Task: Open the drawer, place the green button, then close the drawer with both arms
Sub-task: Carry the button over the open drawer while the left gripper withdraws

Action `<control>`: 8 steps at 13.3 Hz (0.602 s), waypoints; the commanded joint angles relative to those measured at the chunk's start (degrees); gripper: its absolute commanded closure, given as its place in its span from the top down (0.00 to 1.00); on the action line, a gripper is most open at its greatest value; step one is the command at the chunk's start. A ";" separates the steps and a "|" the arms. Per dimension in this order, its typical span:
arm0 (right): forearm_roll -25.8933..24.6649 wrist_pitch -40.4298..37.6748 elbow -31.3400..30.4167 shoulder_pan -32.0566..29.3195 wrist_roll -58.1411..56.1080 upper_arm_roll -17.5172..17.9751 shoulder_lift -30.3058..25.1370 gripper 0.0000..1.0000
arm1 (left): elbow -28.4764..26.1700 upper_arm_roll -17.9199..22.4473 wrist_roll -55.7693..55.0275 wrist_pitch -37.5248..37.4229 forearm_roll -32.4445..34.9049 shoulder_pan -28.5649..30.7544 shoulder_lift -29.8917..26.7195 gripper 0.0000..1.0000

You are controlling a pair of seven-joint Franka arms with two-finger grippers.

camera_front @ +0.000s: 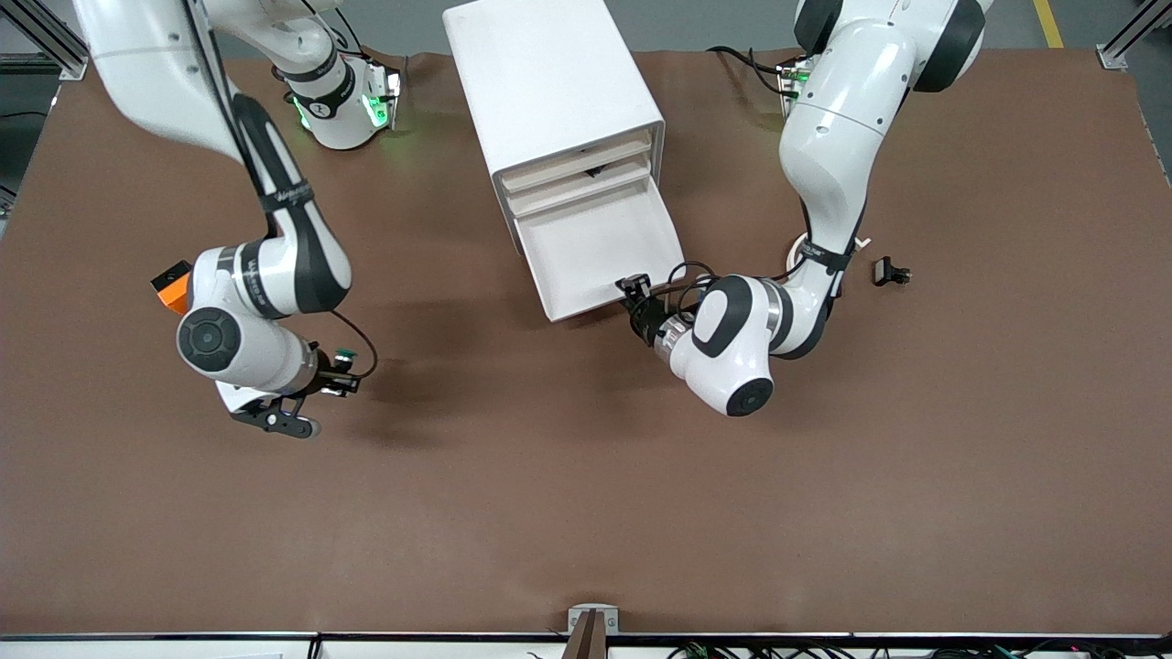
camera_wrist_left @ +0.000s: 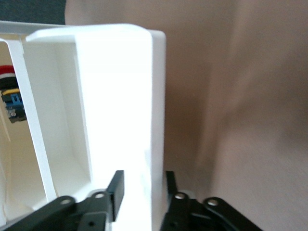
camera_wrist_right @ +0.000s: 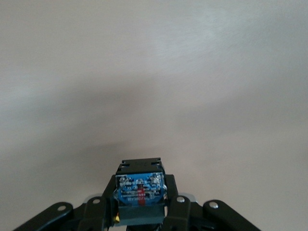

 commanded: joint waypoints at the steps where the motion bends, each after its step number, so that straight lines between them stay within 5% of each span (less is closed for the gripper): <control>1: 4.08 -8.35 7.61 5.82 10.95 -0.39 -0.17 0.00 | 1.45 2.64 0.25 -0.18 1.02 -0.02 -1.41 1.00; 8: 6.74 -7.15 10.44 22.34 38.02 -0.48 -0.61 0.00 | 6.64 14.50 6.19 -0.18 3.38 -0.46 -3.70 1.00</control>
